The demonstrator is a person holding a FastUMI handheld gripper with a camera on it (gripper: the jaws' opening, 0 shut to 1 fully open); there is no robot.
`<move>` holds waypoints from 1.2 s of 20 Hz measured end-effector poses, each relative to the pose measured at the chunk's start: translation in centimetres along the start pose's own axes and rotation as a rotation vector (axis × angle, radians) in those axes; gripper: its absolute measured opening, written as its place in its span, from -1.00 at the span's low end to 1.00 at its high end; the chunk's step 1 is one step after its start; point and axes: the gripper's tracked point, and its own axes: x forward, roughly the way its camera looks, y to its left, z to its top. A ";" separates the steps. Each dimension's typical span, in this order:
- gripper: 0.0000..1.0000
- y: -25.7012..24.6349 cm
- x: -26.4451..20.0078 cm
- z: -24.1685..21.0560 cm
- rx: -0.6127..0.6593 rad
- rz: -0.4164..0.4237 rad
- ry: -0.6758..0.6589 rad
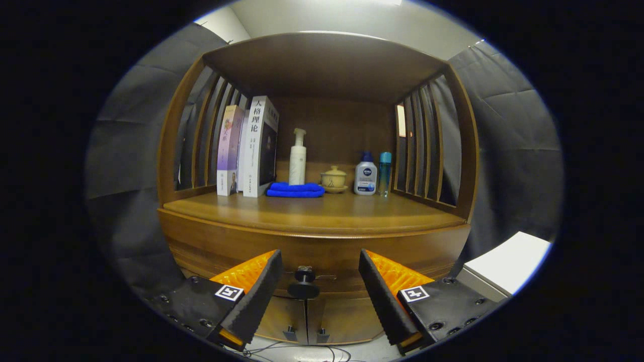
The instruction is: Pull open the drawer, take out the items inside it, and place them on the countertop above the cabinet.
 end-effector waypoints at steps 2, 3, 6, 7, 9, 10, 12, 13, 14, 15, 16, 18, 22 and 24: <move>0.95 0.7 0.7 -0.8 -0.014 0.018 0.016; 0.95 0.9 1.1 -1.2 -0.020 0.025 0.021; 0.95 1.6 2.0 -2.5 -0.029 0.042 0.049; 0.90 2.0 2.2 -3.1 -0.028 0.051 0.059; 0.81 2.4 2.7 -3.9 -0.026 0.062 0.080; 0.76 2.5 2.7 -4.5 -0.028 0.064 0.092; 0.67 2.7 2.9 -5.5 -0.032 0.072 0.118; 0.68 3.0 3.2 -5.9 -0.030 0.079 0.128; 0.55 2.8 3.1 -5.9 -0.038 0.067 0.128; 0.43 2.5 3.5 -6.0 -0.051 0.059 0.122; 0.30 2.1 3.6 -5.9 -0.054 0.060 0.113; 0.05 2.4 3.8 -5.8 -0.040 0.061 0.105; -0.28 2.2 3.6 -5.8 -0.046 0.035 0.107; -0.28 2.2 3.5 -5.8 -0.050 0.031 0.100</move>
